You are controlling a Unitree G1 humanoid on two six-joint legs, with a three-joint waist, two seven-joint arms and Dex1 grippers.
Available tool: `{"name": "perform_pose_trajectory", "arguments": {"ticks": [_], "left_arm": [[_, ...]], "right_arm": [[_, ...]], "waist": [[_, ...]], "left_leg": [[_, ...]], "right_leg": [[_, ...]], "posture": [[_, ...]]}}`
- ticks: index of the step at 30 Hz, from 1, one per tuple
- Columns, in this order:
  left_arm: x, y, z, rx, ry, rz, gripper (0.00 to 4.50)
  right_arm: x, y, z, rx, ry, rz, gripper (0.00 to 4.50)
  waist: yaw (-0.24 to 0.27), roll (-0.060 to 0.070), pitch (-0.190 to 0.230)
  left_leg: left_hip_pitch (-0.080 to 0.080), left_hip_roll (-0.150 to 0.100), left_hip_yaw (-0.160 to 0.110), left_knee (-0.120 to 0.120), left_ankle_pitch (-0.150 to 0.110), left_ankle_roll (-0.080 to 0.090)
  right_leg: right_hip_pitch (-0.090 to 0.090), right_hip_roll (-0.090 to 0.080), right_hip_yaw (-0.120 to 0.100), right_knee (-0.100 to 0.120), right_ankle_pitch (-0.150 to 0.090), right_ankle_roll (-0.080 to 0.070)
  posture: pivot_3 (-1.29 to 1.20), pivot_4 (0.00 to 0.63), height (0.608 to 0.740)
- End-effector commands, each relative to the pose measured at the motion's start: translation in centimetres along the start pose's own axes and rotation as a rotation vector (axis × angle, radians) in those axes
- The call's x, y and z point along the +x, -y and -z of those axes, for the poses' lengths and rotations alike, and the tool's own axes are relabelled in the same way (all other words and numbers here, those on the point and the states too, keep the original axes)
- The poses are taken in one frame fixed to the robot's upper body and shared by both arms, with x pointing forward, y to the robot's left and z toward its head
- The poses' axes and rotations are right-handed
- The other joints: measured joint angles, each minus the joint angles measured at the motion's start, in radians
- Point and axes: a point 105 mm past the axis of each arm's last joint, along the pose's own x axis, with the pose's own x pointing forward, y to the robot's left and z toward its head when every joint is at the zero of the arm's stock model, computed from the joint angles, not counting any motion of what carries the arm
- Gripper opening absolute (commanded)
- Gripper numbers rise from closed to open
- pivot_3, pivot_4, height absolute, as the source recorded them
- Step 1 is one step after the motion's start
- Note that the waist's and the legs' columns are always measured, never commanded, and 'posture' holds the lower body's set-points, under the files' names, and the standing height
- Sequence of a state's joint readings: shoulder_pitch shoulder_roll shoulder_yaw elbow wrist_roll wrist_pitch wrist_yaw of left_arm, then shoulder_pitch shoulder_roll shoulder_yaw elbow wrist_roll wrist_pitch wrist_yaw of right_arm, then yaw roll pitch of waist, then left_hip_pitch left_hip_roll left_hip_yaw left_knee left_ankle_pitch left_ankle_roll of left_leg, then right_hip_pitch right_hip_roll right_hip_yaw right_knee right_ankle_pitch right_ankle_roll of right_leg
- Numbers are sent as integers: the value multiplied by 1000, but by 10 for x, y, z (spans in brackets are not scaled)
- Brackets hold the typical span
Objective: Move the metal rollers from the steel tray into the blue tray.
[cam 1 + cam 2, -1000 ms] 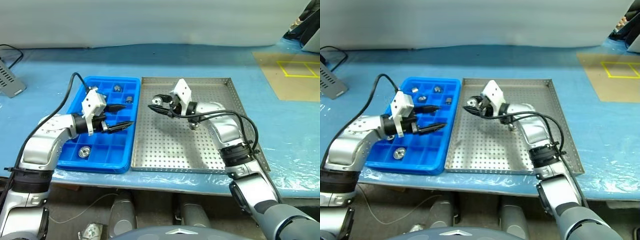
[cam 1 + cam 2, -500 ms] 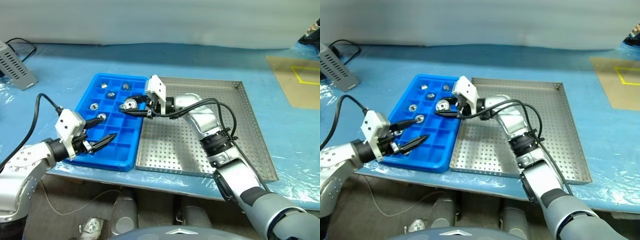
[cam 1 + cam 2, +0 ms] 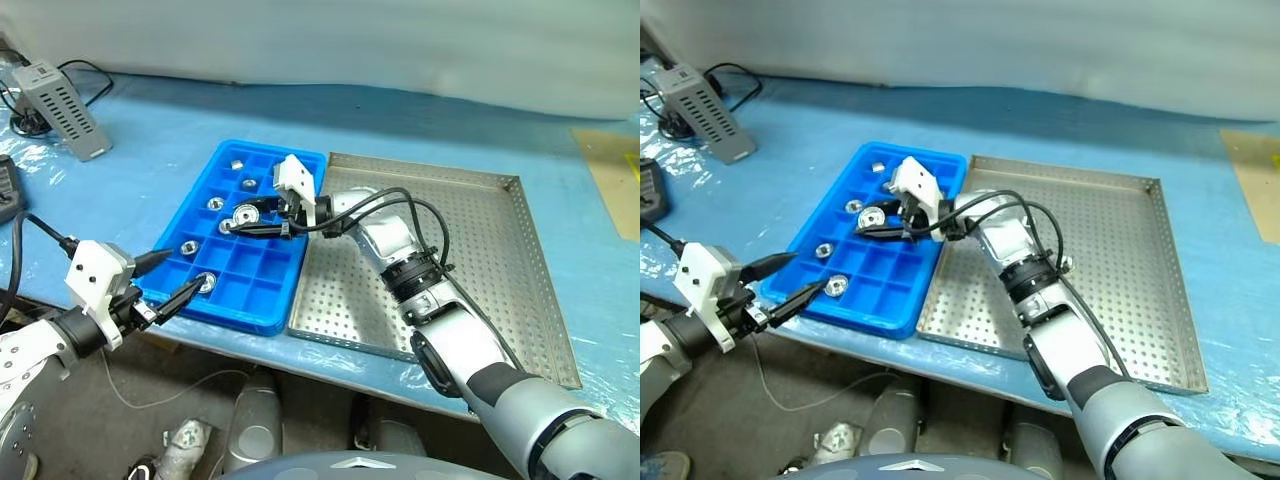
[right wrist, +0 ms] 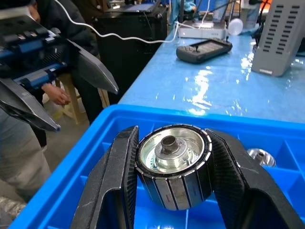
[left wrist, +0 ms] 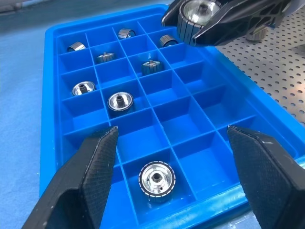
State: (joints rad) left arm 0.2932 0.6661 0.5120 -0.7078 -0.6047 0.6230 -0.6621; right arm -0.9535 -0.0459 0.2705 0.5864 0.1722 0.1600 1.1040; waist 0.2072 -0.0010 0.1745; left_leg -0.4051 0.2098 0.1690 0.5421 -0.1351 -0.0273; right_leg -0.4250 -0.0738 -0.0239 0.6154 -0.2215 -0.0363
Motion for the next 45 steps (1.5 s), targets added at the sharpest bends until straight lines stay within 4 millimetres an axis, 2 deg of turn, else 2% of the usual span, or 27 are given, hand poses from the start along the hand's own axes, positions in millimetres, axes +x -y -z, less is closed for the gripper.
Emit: {"name": "perform_pose_trajectory", "arguments": {"ticks": [1,12,18,27,32,37,41,45], "left_arm": [[5,3,-9,26,33,25,3826],[24,-1,-14,52,42,99,3826],[30,-3,-17,63,51,119,3826],[43,1,-20,63,66,183,3826],[64,3,-25,64,92,260,3826],[94,14,-32,49,126,381,3826],[126,35,-38,83,145,544,3826],[148,43,-45,107,163,626,3826]], "right_arm": [[-2,10,-17,-62,37,44,1760],[-15,11,0,-123,-34,87,1760],[-18,14,-4,-146,-45,105,3764],[-33,4,-25,-178,8,129,3764],[-62,-1,-28,-126,15,169,3764],[-102,5,-7,-52,-61,316,3764],[-142,8,15,9,-116,497,3764],[-165,12,30,38,-146,635,3764]], "waist": [[0,0,0],[-5,0,0],[-20,0,0],[-32,-1,0],[-37,-1,0],[-61,-1,-1],[-91,-1,-1],[-134,-1,-1]], "left_leg": [[0,0,0,0,0,0],[0,0,1,0,0,-1],[0,0,1,1,1,-1],[0,0,1,2,1,-1],[0,-1,1,5,1,-2],[2,-2,2,7,2,-2],[2,-2,2,9,4,-6],[2,-2,3,10,4,-5]], "right_leg": [[0,0,0,0,0,0],[-1,0,0,1,0,0],[-1,0,0,3,0,0],[-1,0,0,4,0,0],[-1,0,1,6,0,0],[2,0,2,7,1,1],[2,0,2,8,2,2],[2,0,3,8,2,2]], "posture": [[407,150,740],[321,150,740],[301,150,740],[236,150,740],[130,150,740],[-5,150,740],[-98,150,740],[-188,150,740]]}}
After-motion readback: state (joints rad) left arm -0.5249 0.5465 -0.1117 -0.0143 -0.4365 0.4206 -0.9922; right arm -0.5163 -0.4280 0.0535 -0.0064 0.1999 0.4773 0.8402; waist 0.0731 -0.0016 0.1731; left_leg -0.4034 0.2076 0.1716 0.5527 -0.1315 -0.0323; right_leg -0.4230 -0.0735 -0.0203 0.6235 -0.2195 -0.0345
